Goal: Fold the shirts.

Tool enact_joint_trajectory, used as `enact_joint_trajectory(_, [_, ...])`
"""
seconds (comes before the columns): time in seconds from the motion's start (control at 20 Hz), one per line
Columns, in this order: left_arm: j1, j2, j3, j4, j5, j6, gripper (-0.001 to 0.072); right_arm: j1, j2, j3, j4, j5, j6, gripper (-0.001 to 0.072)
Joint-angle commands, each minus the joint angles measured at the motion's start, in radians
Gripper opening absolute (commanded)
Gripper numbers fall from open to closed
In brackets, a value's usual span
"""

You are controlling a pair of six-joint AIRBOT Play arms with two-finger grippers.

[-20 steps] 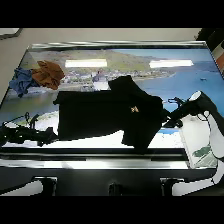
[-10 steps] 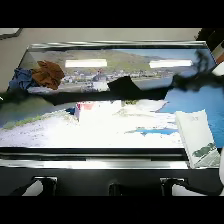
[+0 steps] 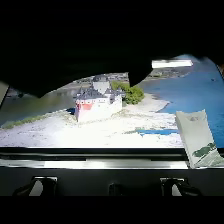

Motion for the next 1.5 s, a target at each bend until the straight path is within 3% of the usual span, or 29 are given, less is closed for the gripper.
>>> enact_joint_trajectory(0.0, [0.0, 0.047, 0.037, 0.099, 0.023, -0.077, 0.0033, 0.001, 0.085, 0.014, -0.134, 0.047, 0.094, 0.0046])
enact_joint_trajectory(0.15, [0.0, 0.003, 0.032, 0.102, -0.033, -0.076, 0.0032, 0.001, 0.049, 0.014, -0.146, 0.166, 0.101, 0.0046])
enact_joint_trajectory(0.3, [-0.001, -0.116, 0.027, 0.101, -0.252, -0.076, 0.0032, 0.001, -0.074, 0.014, -0.148, 0.389, 0.101, 0.0046])
enact_joint_trajectory(0.45, [-0.002, -0.286, -0.1, 0.101, -0.443, -0.068, 0.0031, 0.001, -0.307, 0.014, -0.113, 0.671, 0.09, 0.0046])
enact_joint_trajectory(0.6, [-0.002, -0.457, -0.356, 0.102, -0.453, -0.003, 0.0031, 0.014, -0.614, -0.025, -0.042, 0.861, 0.089, 0.0045])
enact_joint_trajectory(0.75, [-0.012, -0.663, -0.525, 0.101, -0.395, 0.023, 0.0031, 0.086, -0.891, -0.087, -0.039, 0.812, 0.129, 0.0045])
enact_joint_trajectory(0.9, [-0.056, -0.87, -0.499, 0.086, -0.281, 0.023, 0.0032, 0.141, -1.102, -0.086, 0.008, 0.573, 0.189, 0.0047])
enact_joint_trajectory(1.1, [-0.108, -1.006, -0.385, 0.082, -0.209, 0.027, 0.0033, 0.132, -1.149, -0.085, 0.063, 0.376, 0.241, 0.0046])
enact_joint_trajectory(1.25, [-0.113, -1.006, -0.341, 0.083, -0.227, 0.068, 0.0033, 0.124, -1.098, -0.085, 0.056, 0.456, 0.199, 0.0046])
enact_joint_trajectory(1.45, [-0.116, -1.02, -0.339, 0.144, -0.428, 0.053, 0.0033, 0.125, -1.056, -0.095, 0.029, 0.809, 0.167, 0.0046])
